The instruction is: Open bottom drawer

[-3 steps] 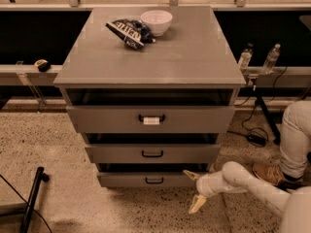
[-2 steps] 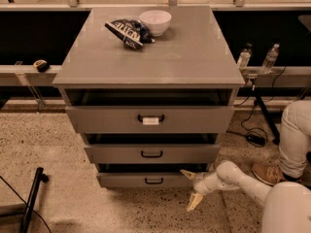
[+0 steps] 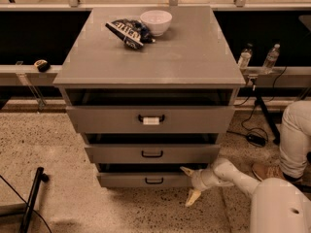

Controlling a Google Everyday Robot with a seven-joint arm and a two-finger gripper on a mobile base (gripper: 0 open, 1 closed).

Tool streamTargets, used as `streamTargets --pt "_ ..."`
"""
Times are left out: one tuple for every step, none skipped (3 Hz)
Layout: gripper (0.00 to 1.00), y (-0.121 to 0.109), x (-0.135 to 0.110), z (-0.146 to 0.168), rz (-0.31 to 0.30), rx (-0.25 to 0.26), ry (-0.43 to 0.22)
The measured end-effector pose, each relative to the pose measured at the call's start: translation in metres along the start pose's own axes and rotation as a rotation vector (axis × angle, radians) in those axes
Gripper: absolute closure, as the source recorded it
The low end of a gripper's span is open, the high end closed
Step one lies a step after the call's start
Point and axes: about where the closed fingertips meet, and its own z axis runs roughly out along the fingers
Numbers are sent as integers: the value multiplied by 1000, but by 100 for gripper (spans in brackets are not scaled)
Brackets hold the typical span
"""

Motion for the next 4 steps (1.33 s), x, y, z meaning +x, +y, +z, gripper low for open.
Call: streamTargets --pt "17 -11 9 7 21 -11 40" --pt "24 -16 14 10 38 -20 52" --pt "23 -15 14 12 48 -18 53" --pt "23 -7 10 12 56 -12 34"
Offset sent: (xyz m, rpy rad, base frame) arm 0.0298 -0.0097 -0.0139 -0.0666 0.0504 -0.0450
